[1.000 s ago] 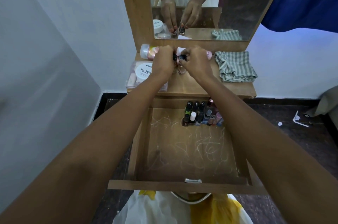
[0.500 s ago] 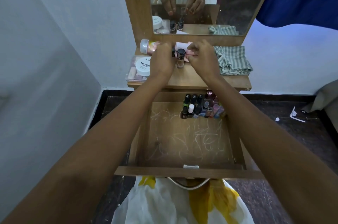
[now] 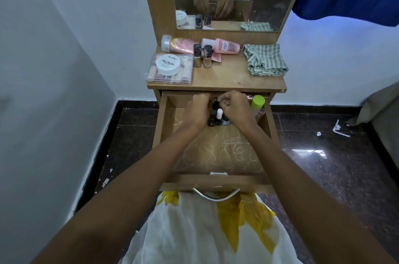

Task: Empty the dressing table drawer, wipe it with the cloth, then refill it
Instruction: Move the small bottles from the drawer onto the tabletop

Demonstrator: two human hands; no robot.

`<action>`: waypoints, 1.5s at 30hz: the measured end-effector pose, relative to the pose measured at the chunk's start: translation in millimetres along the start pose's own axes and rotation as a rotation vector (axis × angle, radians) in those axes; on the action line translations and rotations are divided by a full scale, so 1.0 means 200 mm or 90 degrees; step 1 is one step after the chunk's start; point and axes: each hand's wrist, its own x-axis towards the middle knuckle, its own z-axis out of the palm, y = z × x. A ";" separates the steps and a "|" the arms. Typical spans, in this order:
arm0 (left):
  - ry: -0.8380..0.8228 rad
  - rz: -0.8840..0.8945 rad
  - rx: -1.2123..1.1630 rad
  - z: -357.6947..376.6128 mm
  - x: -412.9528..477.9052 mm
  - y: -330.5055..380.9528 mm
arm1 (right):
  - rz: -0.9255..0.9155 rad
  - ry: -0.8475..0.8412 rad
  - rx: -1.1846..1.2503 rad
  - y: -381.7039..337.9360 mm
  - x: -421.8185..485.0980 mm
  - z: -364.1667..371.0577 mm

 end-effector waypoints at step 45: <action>0.012 0.072 -0.024 -0.42 0.11 0.22 | -0.104 0.088 -0.084 -0.23 -0.03 -0.33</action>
